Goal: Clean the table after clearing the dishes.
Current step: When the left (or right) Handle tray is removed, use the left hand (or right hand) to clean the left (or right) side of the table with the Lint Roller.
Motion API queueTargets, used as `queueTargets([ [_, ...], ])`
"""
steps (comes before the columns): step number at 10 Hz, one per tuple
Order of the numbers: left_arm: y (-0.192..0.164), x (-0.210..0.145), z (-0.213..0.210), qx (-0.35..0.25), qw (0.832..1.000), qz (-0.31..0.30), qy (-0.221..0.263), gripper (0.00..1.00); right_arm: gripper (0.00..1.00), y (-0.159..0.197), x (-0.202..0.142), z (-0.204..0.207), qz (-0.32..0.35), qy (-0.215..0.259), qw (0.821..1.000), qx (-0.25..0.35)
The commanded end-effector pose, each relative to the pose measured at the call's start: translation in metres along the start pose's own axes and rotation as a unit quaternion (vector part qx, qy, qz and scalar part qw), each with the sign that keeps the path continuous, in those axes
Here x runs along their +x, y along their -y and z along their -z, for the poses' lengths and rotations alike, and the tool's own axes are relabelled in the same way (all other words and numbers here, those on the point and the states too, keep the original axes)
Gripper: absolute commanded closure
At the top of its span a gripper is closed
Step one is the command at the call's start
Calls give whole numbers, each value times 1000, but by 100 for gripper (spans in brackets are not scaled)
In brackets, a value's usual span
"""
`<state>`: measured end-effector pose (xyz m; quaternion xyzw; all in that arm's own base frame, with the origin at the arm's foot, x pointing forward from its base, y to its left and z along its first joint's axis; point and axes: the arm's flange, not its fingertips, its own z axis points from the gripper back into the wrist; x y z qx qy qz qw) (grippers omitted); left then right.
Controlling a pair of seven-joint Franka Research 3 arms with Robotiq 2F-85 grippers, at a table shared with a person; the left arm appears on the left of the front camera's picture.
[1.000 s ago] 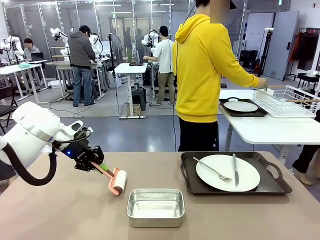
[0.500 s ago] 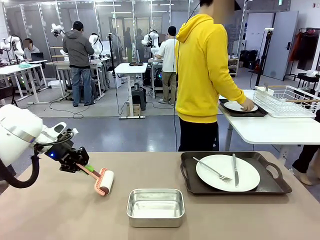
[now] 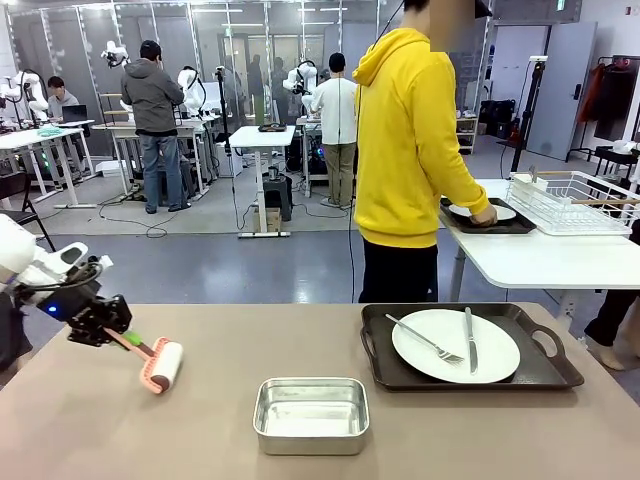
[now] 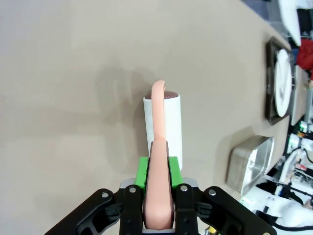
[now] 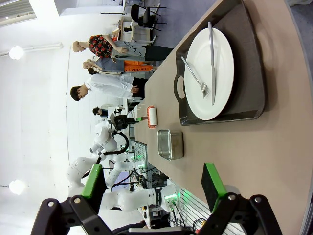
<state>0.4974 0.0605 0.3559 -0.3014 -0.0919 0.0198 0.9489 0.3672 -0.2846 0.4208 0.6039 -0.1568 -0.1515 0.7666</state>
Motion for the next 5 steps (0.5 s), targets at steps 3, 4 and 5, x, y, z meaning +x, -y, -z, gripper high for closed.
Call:
queueTargets([
  [3,-44,-30,-9,156,987,-30,-39,79,0,-3,-2,-1,-2,1,1000,1],
  [4,-45,-31,-12,180,982,-35,-46,79,0,-3,-2,-1,-2,1,1000,1],
  [5,-45,-32,-15,205,977,-37,-51,79,0,-3,-2,-1,-2,1,1000,1],
])
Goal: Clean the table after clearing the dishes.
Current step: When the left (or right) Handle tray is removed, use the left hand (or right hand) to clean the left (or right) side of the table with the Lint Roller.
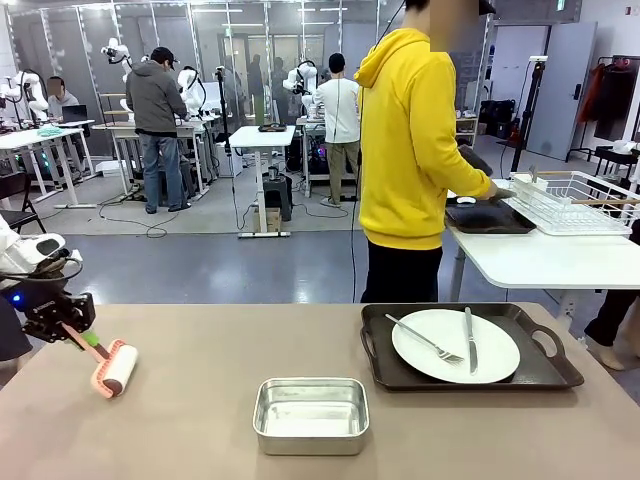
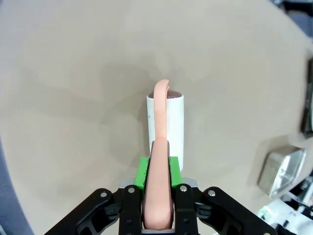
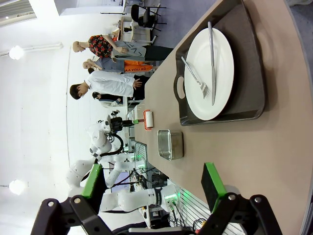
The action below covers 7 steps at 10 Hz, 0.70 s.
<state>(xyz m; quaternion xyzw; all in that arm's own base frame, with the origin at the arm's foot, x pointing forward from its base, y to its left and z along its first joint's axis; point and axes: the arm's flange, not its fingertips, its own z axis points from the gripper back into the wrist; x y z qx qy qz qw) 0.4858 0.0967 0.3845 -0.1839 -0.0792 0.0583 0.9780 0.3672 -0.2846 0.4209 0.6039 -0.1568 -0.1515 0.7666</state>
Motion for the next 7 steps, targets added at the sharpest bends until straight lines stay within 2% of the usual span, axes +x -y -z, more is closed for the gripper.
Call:
queueTargets([
  [1,-25,-28,36,116,992,-6,-54,79,0,-2,-2,-1,-2,1,1000,1],
  [4,-21,-28,27,176,983,-10,-59,79,0,-2,-2,-1,-2,1,1000,1],
  [7,-5,-30,0,190,981,6,-44,79,0,-2,-2,-1,-2,1,1000,1],
])
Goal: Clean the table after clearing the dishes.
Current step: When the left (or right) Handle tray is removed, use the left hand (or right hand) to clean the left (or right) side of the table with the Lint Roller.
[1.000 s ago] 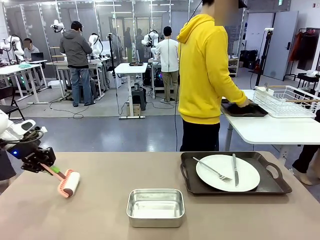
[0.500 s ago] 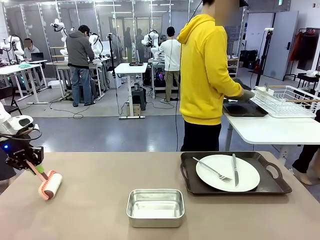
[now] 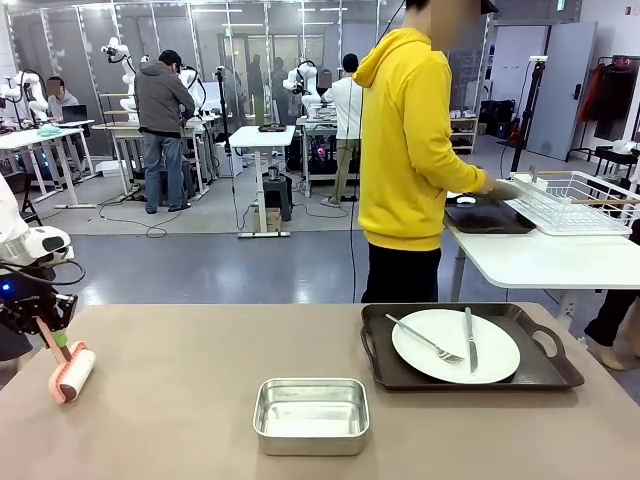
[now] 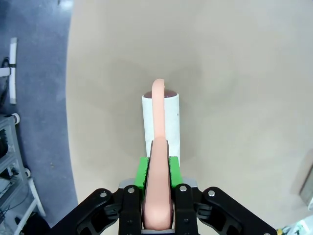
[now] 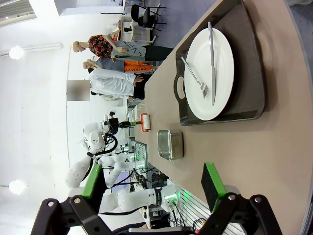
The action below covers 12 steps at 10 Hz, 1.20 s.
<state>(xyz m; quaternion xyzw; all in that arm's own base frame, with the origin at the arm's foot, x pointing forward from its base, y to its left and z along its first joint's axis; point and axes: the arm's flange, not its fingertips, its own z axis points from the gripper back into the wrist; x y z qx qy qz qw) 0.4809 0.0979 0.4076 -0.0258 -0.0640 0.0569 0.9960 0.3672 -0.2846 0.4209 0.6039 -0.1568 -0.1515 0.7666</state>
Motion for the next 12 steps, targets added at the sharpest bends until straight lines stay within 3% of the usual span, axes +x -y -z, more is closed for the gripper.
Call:
queueTargets([
  [1,1,-32,10,26,999,9,-25,79,0,-2,-2,-1,-2,1,1000,1],
  [6,38,-54,-104,57,994,76,50,79,0,-2,-2,-1,-2,1,1000,1],
  [12,40,-52,-109,48,994,80,55,79,0,-2,-2,-1,-2,1,1000,1],
])
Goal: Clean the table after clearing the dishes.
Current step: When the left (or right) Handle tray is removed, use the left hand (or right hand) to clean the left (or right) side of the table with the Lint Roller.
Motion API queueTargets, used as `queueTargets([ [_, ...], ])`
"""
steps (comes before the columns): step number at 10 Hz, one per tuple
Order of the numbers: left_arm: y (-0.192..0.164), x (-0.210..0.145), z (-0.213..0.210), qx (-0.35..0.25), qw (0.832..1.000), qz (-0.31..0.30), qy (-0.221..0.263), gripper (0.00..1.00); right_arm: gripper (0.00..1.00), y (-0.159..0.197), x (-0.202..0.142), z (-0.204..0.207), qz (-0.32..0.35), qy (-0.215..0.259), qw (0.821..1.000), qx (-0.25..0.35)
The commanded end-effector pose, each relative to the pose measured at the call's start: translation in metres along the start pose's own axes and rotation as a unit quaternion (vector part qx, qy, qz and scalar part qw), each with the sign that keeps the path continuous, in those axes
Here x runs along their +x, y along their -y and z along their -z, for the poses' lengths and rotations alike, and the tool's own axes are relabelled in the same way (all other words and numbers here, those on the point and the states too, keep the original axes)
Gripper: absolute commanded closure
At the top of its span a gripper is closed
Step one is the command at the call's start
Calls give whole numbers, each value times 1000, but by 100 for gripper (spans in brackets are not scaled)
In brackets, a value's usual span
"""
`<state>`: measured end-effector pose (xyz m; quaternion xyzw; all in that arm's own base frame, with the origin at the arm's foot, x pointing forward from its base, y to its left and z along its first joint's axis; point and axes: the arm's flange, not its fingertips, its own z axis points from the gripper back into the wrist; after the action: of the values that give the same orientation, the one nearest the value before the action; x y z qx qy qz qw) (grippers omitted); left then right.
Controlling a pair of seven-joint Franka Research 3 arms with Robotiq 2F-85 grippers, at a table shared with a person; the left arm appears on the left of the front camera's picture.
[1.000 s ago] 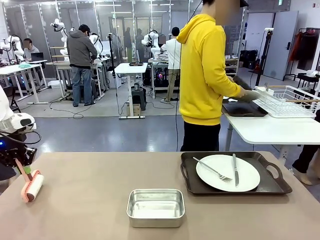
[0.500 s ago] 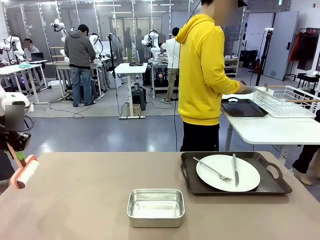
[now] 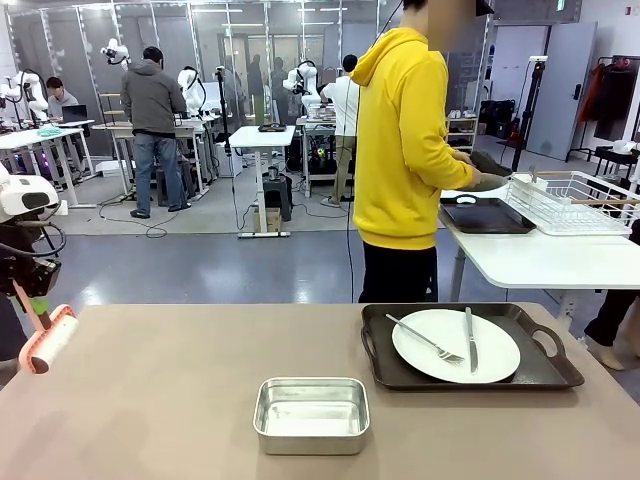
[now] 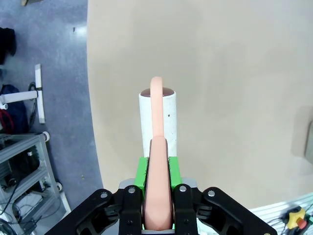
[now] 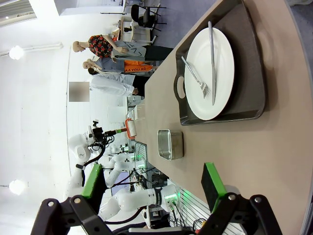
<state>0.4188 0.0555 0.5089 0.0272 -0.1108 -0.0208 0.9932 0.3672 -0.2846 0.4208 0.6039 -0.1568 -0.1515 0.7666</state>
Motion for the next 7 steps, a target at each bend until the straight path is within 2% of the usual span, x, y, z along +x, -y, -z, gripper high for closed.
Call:
queueTargets([
  [1,-1,1,-2,3,1000,-2,7,79,0,-3,-2,-1,-2,1,1000,1],
  [7,-1,1,-2,3,1000,-2,7,79,0,-3,-2,-1,-2,1,1000,1],
])
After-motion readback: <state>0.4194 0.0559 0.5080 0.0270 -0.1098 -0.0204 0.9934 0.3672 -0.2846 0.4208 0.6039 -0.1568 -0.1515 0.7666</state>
